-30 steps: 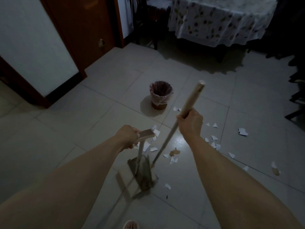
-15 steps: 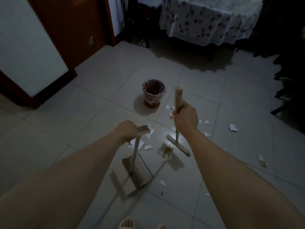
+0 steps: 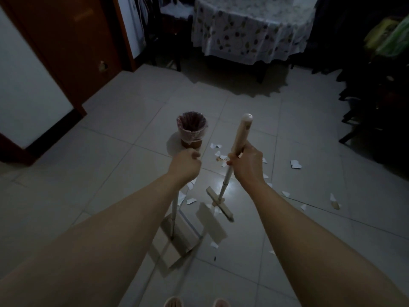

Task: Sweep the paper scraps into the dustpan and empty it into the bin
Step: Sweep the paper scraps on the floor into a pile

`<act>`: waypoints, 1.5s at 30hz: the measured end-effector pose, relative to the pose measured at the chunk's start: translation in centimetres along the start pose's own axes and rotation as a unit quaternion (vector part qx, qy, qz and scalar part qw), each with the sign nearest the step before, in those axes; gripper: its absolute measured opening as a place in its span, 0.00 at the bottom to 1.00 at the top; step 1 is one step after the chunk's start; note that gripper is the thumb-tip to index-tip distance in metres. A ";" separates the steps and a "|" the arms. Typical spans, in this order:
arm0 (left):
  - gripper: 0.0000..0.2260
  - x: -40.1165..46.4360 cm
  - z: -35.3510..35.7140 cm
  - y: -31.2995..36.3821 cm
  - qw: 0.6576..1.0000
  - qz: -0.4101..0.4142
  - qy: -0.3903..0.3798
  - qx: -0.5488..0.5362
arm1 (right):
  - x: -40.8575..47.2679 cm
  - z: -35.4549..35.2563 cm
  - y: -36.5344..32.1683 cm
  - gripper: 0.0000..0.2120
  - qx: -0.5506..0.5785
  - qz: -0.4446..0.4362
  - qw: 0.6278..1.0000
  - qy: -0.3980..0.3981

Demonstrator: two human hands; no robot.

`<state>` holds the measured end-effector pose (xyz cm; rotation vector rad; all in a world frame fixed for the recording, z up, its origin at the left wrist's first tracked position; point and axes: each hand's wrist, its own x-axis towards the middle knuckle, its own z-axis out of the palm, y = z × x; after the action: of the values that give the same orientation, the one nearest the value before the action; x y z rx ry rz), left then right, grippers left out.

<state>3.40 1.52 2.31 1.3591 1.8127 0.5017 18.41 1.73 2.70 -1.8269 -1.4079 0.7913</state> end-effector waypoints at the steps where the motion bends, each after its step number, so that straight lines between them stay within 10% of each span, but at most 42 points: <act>1: 0.16 -0.3 0.6 0.7 0.998 -0.011 -0.020 -0.052 | -0.3 -0.7 -0.1 0.08 0.008 0.000 1.000 0.001; 8: 0.19 -2.1 5.4 5.2 0.940 -0.113 -0.186 -0.263 | -1.6 -5.0 -0.2 0.06 -0.006 -0.030 1.000 0.004; 18: 0.18 -2.2 11.9 10.5 0.893 -0.171 -0.198 -0.365 | 0.9 -12.9 4.0 0.08 -0.026 -0.068 0.994 -0.079; 29: 0.18 -4.0 19.0 12.8 0.990 -0.010 -0.070 -0.120 | 2.8 -20.3 6.9 0.04 -0.005 -0.117 0.984 -0.137; 45: 0.06 1.6 20.2 13.2 0.991 0.099 0.047 0.071 | 7.1 -20.4 4.4 0.02 0.044 -0.140 0.974 -0.172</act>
<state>27.18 4.61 -1.02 1.6497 1.8271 0.5567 38.77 4.75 10.47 -1.4281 -1.7709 1.0360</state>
